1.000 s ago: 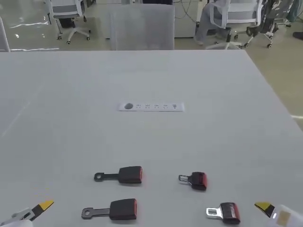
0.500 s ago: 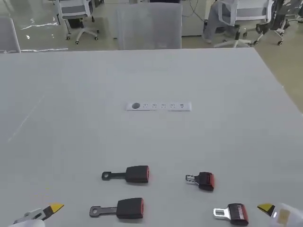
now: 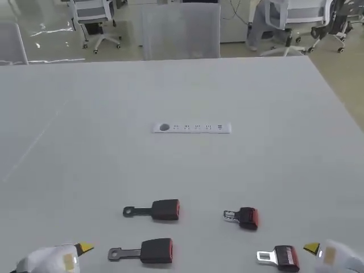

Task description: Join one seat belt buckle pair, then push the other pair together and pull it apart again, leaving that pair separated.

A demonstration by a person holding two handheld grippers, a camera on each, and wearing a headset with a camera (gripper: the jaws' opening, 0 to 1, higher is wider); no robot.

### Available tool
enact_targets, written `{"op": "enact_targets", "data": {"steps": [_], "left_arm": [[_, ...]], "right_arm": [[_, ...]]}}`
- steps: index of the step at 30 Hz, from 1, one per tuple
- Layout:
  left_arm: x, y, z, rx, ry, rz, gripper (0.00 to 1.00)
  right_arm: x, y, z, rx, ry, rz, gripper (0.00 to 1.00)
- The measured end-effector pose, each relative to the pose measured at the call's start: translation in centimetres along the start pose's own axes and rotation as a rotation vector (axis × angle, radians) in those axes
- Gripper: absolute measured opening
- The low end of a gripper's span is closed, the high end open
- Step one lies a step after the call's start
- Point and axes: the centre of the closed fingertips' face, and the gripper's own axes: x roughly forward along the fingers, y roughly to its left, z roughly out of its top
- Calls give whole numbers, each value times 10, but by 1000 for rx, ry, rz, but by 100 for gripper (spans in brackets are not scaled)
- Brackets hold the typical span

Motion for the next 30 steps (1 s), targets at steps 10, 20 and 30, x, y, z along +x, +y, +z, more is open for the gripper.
{"op": "enact_targets", "data": {"steps": [10, 20, 30], "left_arm": [[23, 13, 39, 69, -21, -37, 49], [46, 8, 65, 152, -22, -122, 47], [60, 6, 81, 240, -3, -194, 45]], "right_arm": [[11, -9, 1, -49, 15, 7, 56], [21, -14, 1, -93, 28, 70, 46], [28, -17, -7, -167, 72, 102, 44]]}}
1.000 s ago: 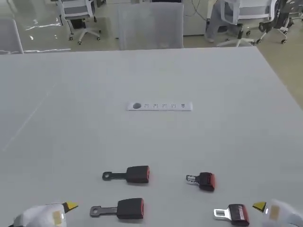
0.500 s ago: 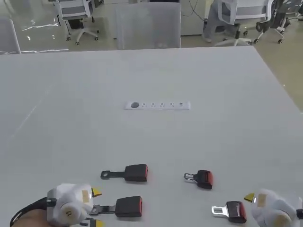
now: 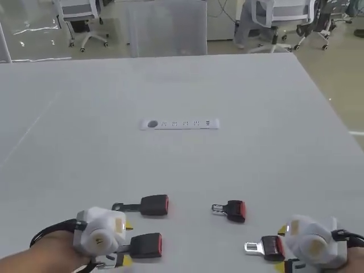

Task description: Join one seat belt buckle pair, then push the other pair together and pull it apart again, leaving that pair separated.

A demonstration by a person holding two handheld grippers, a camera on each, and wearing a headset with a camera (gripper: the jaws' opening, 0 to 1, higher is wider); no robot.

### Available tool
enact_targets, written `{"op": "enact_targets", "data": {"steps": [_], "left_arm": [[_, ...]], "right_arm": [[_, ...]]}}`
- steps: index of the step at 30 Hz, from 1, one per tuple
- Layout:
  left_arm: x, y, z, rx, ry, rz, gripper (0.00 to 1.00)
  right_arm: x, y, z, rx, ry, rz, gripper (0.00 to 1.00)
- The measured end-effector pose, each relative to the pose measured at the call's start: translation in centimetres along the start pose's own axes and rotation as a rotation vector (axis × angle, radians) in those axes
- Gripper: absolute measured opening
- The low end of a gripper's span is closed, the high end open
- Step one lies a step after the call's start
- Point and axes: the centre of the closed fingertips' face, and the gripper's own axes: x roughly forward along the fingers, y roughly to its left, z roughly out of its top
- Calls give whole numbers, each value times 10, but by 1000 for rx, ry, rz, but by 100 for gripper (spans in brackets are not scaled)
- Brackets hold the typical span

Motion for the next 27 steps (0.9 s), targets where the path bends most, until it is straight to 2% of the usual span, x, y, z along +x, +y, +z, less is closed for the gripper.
{"op": "enact_targets", "data": {"steps": [2, 7, 10, 13, 17, 20, 27], "left_arm": [[2, -2, -2, 35, 25, -25, 45], [9, -3, -3, 58, 52, -52, 43], [10, -2, -5, 84, 73, -57, 43], [12, -5, -5, 86, 77, -90, 40], [16, -5, -6, 85, 94, -106, 33], [17, -4, -9, 90, 117, -111, 32], [17, -4, -9, 83, 113, -129, 32]], "right_arm": [[3, 1, -2, -17, 16, 16, 43], [9, -1, -1, -59, 34, 42, 42], [11, -4, -1, -36, 31, 58, 41], [13, -5, -1, -30, 29, 74, 39], [17, -4, -6, -33, 48, 100, 34], [20, -4, -7, 35, 18, 114, 33], [21, -2, -8, -2, 14, 135, 33]]}}
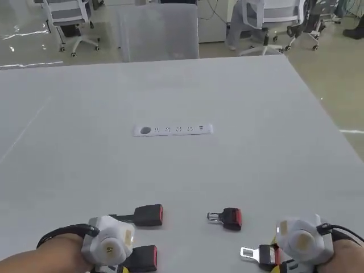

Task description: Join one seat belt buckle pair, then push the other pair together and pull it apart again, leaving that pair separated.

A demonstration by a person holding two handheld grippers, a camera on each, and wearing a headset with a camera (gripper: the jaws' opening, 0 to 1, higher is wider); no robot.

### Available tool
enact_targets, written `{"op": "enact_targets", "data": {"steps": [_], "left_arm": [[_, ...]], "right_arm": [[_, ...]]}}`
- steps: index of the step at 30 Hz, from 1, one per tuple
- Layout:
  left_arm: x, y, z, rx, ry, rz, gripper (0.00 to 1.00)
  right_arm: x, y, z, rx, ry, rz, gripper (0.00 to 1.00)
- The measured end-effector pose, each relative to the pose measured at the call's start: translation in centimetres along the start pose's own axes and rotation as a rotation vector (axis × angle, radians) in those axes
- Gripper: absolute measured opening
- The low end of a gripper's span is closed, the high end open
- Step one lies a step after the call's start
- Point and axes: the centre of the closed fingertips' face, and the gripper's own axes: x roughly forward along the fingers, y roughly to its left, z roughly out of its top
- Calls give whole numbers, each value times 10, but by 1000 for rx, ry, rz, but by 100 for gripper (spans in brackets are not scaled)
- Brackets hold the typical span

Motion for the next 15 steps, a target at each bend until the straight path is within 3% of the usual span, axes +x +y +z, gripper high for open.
{"op": "enact_targets", "data": {"steps": [8, 15], "left_arm": [[1, 0, 0, -5, 24, -13, 31], [1, 0, -1, -11, 32, -19, 31]], "right_arm": [[2, 0, 3, -67, 3, 30, 33], [8, 3, 18, -56, -26, 19, 33]]}}
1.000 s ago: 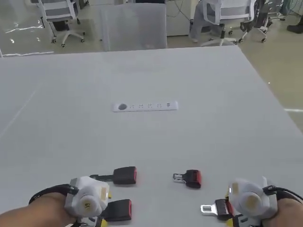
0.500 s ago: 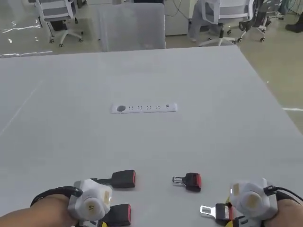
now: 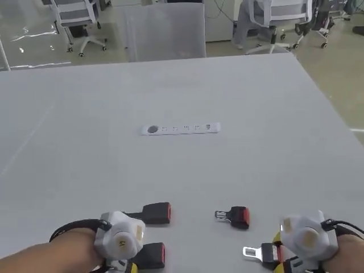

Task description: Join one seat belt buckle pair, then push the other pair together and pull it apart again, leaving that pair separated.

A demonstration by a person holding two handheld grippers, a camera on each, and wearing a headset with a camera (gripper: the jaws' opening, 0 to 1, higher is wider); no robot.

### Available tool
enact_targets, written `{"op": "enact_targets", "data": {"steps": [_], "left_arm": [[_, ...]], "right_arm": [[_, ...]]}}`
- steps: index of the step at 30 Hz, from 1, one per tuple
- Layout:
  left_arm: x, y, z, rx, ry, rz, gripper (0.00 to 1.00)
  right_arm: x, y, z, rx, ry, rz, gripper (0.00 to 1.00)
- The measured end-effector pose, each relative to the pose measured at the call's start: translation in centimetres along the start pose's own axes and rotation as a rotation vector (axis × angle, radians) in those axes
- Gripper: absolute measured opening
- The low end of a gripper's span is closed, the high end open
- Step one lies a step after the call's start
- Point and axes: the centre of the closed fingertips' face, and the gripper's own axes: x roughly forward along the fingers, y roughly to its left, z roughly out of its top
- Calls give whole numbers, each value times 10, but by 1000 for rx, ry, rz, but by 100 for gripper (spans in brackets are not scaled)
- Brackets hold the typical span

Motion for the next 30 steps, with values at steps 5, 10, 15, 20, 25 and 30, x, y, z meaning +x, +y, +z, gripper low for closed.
{"op": "enact_targets", "data": {"steps": [5, 10, 15, 20, 25, 30], "left_arm": [[1, 1, -1, 21, 29, -13, 31], [1, 0, 0, 33, 43, -25, 31], [1, 0, -1, 29, 34, -28, 31], [2, 0, -1, 31, 29, -28, 31], [2, -1, -1, 43, 40, -32, 31], [2, -1, -1, 52, 49, -35, 31]], "right_arm": [[9, 2, 18, -20, -25, 6, 33], [15, 5, 30, -45, -26, 10, 33], [18, 6, 39, -51, -26, 8, 33], [24, 10, 52, -45, -49, 7, 33], [34, 19, 76, -66, -81, 22, 33], [44, 26, 100, -87, -106, 31, 33]]}}
